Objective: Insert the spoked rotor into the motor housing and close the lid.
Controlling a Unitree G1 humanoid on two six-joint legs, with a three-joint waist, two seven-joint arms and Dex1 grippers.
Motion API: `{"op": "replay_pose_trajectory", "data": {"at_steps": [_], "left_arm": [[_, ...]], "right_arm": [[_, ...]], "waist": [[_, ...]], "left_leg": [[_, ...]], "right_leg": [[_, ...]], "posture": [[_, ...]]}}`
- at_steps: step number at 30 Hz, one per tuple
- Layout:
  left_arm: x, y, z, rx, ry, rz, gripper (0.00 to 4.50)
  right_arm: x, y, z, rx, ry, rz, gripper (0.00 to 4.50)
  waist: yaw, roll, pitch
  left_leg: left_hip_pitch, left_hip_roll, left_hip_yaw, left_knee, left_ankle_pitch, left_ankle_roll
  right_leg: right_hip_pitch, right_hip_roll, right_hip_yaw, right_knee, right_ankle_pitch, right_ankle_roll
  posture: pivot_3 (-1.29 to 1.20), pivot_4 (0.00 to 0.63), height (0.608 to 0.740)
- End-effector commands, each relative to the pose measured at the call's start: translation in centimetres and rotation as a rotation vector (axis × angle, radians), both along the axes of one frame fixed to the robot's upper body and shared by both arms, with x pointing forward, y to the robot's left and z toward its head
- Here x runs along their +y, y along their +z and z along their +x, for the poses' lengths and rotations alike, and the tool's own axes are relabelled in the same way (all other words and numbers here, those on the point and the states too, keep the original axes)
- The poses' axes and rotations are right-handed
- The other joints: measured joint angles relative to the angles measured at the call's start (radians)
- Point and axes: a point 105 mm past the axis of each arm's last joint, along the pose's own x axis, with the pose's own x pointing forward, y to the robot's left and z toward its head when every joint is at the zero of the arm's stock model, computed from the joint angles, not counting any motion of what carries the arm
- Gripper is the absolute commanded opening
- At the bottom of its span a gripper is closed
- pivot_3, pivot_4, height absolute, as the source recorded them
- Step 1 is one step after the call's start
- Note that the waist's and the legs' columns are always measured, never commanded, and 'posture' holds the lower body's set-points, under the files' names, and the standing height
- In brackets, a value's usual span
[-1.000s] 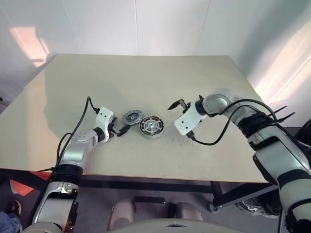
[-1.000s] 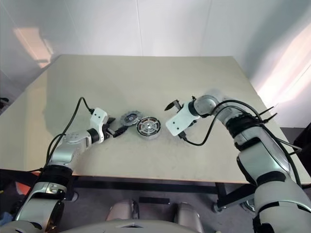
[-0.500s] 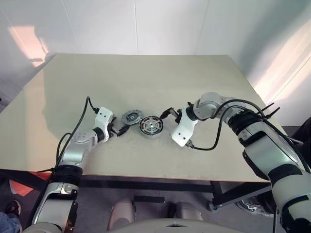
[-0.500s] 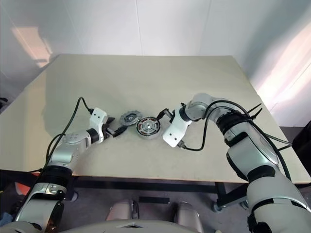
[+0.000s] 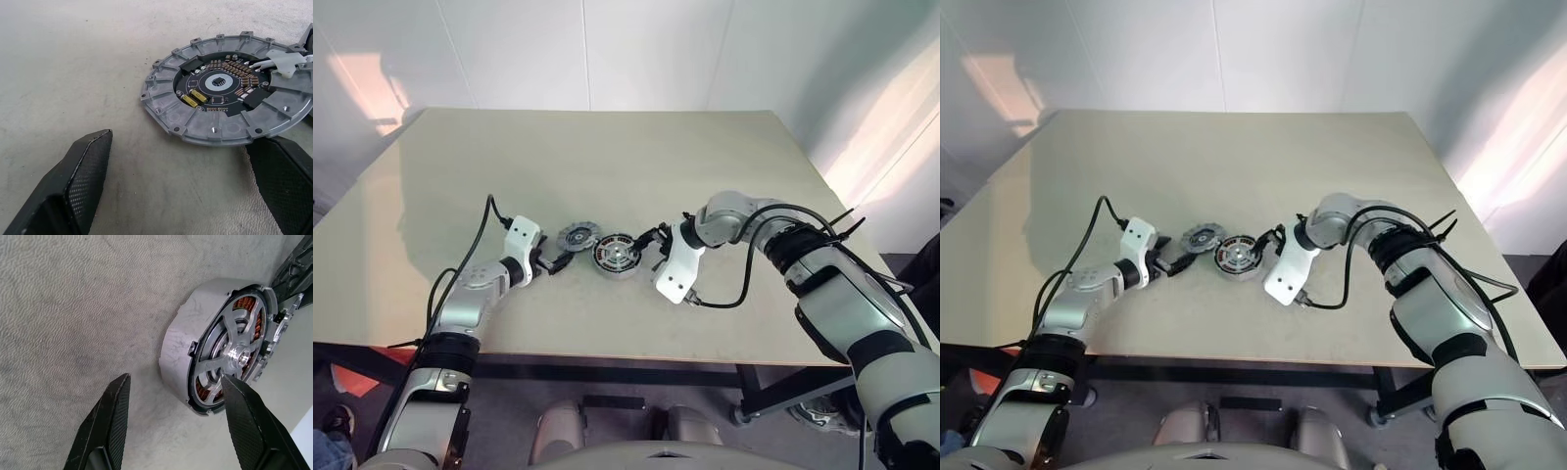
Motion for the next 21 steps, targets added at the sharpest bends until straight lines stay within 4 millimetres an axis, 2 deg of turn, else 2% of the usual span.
{"op": "replay_pose_trajectory", "data": {"at_steps": [1,4,6,8,13,15,21], "left_arm": [[0.3,0.5,0.1,-0.020,0.012,0.001,4.50],[0.3,0.5,0.1,-0.022,0.014,0.000,4.50],[0.3,0.5,0.0,-0.023,0.016,-0.001,4.50],[0.4,0.5,-0.1,-0.022,0.020,-0.001,4.50],[0.5,0.3,-0.2,-0.018,0.023,-0.001,4.50],[0.4,0.3,-0.1,-0.019,0.023,-0.001,4.50],[0.3,0.3,0.1,-0.018,0.020,0.001,4.50]], "right_arm": [[1.1,1.2,0.4,-0.039,0.027,-0.002,3.24],[1.0,0.7,0.8,-0.041,0.010,-0.027,3.24],[0.7,0.4,0.9,-0.034,-0.002,-0.047,2.90],[0.4,0.2,1.0,-0.027,-0.010,-0.055,2.40],[0.0,0.2,1.0,-0.022,-0.015,-0.062,0.60],[0.0,0.3,1.0,-0.021,-0.013,-0.060,0.08],[0.2,0.5,0.8,-0.012,-0.004,-0.051,0.00]], "waist": [[-0.001,0.000,0.000],[-0.002,0.000,0.000],[-0.003,0.000,0.000],[-0.003,0.000,0.000],[-0.005,0.000,0.000],[-0.005,0.000,0.000],[-0.005,0.000,0.000]], "left_leg": [[0.000,0.000,0.000,0.000,0.000,0.000],[0.000,0.000,0.000,0.000,0.000,0.000],[0.001,0.000,0.000,0.000,0.000,0.000],[0.001,0.000,0.000,0.000,0.000,0.000],[0.001,0.000,0.000,0.000,0.000,0.000],[0.002,0.000,0.000,0.000,0.000,0.000],[0.002,0.000,0.000,0.000,0.000,0.000]], "right_leg": [[0.000,0.000,0.000,0.000,0.000,0.000],[0.000,0.000,0.000,0.000,0.000,0.000],[0.000,0.000,0.000,0.000,0.000,0.000],[0.000,0.000,0.000,0.000,0.000,0.000],[0.000,0.000,0.000,0.000,0.000,0.000],[0.001,0.000,0.000,0.000,0.000,0.000],[0.001,0.000,0.001,0.001,0.000,0.000]], "posture": [[0.00,0.000,0.740],[0.00,0.000,0.740],[0.00,0.000,0.740],[0.00,0.000,0.740],[0.00,0.000,0.740],[0.00,0.000,0.740],[0.00,0.000,0.740]]}}
